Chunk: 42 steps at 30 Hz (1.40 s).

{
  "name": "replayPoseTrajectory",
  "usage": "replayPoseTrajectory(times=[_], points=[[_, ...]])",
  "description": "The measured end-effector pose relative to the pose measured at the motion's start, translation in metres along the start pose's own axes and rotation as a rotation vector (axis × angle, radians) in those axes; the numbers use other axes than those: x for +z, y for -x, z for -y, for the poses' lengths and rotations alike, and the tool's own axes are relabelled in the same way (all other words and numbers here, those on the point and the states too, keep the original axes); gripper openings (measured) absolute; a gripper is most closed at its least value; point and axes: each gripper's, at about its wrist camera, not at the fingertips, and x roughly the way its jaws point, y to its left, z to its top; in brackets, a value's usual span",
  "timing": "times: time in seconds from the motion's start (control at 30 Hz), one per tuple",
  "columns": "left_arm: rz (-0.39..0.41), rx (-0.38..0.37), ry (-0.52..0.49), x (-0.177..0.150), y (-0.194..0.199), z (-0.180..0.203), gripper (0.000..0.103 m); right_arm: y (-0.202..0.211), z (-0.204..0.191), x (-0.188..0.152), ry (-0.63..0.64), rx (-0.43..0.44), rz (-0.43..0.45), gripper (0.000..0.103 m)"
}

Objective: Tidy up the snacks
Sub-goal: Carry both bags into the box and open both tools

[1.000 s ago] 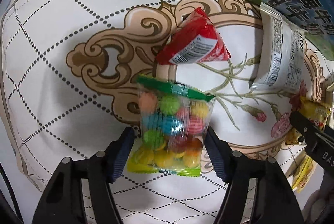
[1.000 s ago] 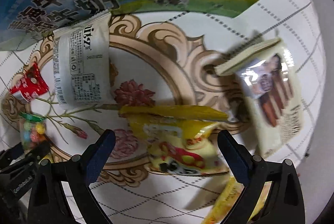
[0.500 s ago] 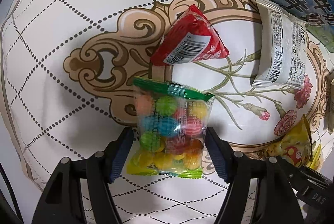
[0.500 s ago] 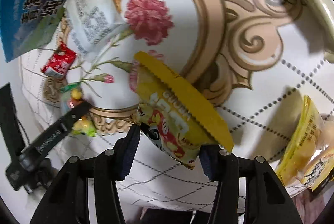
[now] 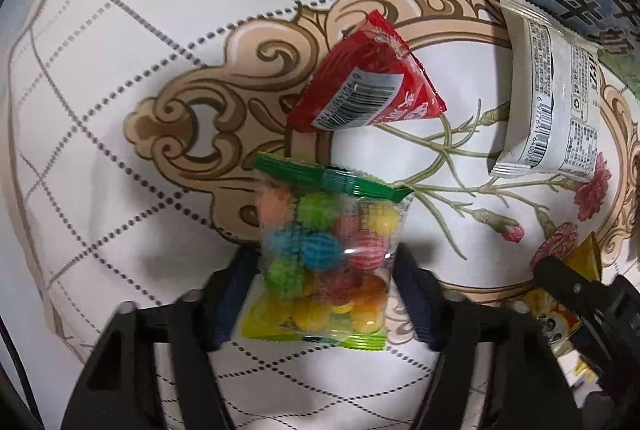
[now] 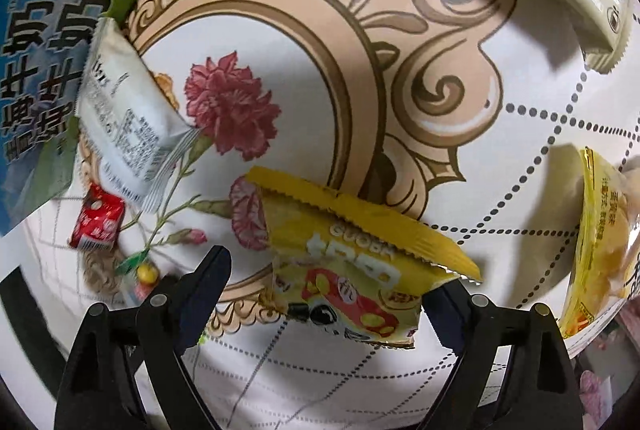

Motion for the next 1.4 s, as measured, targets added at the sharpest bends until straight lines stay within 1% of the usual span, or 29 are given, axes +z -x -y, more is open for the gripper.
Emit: replayPoseTrajectory(times=[0.03, 0.07, 0.1, 0.17, 0.23, 0.3, 0.4, 0.5, 0.6, 0.67, 0.7, 0.77, 0.83, 0.9, 1.0, 1.03, 1.07, 1.13, 1.17, 1.23, 1.3, 1.4], points=[[0.010, 0.005, -0.007, -0.002, 0.002, 0.001, 0.051, 0.003, 0.010, -0.009, -0.001, -0.014, 0.010, 0.082], [0.021, 0.009, -0.013, -0.005, 0.004, 0.001, 0.050, 0.002, 0.012, -0.011, 0.001, -0.045, 0.019, 0.071], [0.027, 0.009, -0.018, -0.007, 0.006, 0.001, 0.048, -0.015, 0.012, -0.016, 0.000, -0.054, 0.026, 0.067], [0.035, 0.006, -0.023, -0.012, 0.009, 0.001, 0.047, -0.013, 0.023, -0.019, 0.007, -0.032, 0.039, 0.062], [0.037, -0.002, -0.024, -0.018, 0.010, 0.000, 0.046, -0.013, 0.022, -0.023, 0.037, -0.024, 0.045, 0.056], [0.037, -0.009, -0.028, -0.025, 0.010, -0.001, 0.046, -0.011, 0.018, -0.028, 0.091, -0.021, 0.059, 0.054], [0.036, -0.031, -0.032, -0.041, 0.013, -0.004, 0.046, -0.006, 0.015, -0.042, 0.180, -0.047, 0.091, 0.054], [0.037, -0.063, -0.029, -0.057, 0.021, -0.010, 0.045, 0.000, 0.014, -0.061, 0.241, -0.028, 0.107, 0.053], [0.055, -0.115, -0.028, -0.068, 0.041, -0.014, 0.045, 0.021, 0.013, -0.073, 0.294, 0.011, 0.123, 0.053], [0.089, -0.156, -0.034, -0.068, 0.063, -0.013, 0.045, 0.041, 0.011, -0.080, 0.333, 0.044, 0.139, 0.053], [0.111, -0.175, -0.038, -0.065, 0.077, -0.012, 0.045, 0.051, 0.000, -0.080, 0.355, 0.059, 0.153, 0.053], [0.165, -0.219, -0.046, -0.052, 0.108, -0.010, 0.045, 0.076, -0.008, -0.079, 0.386, 0.094, 0.184, 0.053], [0.219, -0.265, -0.061, -0.031, 0.142, -0.007, 0.045, 0.110, -0.023, -0.071, 0.420, 0.136, 0.224, 0.053], [0.264, -0.302, -0.077, -0.002, 0.173, -0.004, 0.045, 0.146, -0.040, -0.050, 0.445, 0.167, 0.260, 0.053], [0.308, -0.319, -0.106, 0.042, 0.203, -0.003, 0.046, 0.199, -0.069, -0.021, 0.494, 0.192, 0.334, 0.053], [0.323, -0.315, -0.113, 0.059, 0.211, -0.004, 0.046, 0.210, -0.082, -0.011, 0.511, 0.189, 0.355, 0.053], [0.338, -0.297, -0.125, 0.077, 0.216, -0.001, 0.046, 0.236, -0.080, 0.002, 0.524, 0.183, 0.369, 0.053], [0.339, -0.273, -0.137, 0.107, 0.219, 0.002, 0.046, 0.256, -0.099, 0.024, 0.549, 0.154, 0.400, 0.053], [0.330, -0.267, -0.140, 0.118, 0.218, 0.002, 0.046, 0.263, -0.110, 0.041, 0.561, 0.133, 0.404, 0.053], [0.305, -0.253, -0.142, 0.145, 0.207, 0.008, 0.046, 0.262, -0.129, 0.068, 0.565, 0.100, 0.395, 0.053], [0.276, -0.240, -0.139, 0.164, 0.189, 0.012, 0.046, 0.263, -0.134, 0.089, 0.571, 0.048, 0.388, 0.053], [0.232, -0.241, -0.127, 0.178, 0.170, 0.016, 0.046, 0.255, -0.143, 0.117, 0.565, -0.012, 0.373, 0.053]])
